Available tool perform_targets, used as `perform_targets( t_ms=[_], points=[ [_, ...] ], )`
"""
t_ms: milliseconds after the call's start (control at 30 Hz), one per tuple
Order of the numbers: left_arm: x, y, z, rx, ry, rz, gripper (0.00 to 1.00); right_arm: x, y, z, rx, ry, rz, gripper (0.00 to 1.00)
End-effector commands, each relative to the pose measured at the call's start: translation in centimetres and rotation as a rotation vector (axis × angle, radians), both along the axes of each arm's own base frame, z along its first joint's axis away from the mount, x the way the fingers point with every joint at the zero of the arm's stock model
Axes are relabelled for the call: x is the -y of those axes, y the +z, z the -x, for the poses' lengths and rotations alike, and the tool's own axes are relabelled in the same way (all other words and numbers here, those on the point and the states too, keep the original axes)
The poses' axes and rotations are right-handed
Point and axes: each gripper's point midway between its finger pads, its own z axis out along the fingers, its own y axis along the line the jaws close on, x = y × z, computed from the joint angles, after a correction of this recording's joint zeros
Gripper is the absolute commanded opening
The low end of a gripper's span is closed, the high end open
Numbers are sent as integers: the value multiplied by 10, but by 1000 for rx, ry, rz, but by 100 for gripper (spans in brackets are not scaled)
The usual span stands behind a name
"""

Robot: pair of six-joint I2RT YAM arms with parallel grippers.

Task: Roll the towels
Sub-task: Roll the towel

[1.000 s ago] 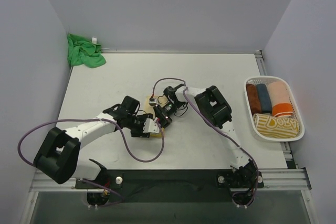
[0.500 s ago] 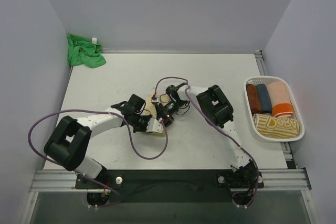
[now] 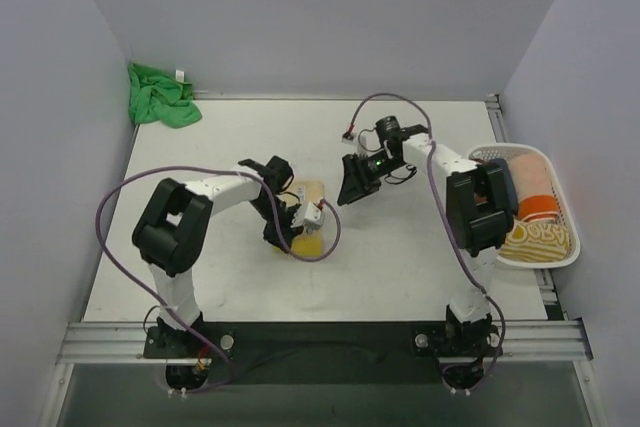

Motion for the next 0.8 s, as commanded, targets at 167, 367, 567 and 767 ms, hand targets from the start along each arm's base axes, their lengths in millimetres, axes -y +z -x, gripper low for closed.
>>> perform_targets(
  t_ms=[167,367,567,767],
  points=[
    [-34,-23,41,-555,155,-222,9,47,72,25,298,-20,43,46],
    [-34,-34,21,-734,197,-275,9,45,91,74,434,70,59,45],
    [-38,-37,15,-777,221,-275,8,12,89,108,584,305,82,48],
    [-37,-37,15,-801,215,-285,8,-34,53,99,885,552,207,71]
  ],
)
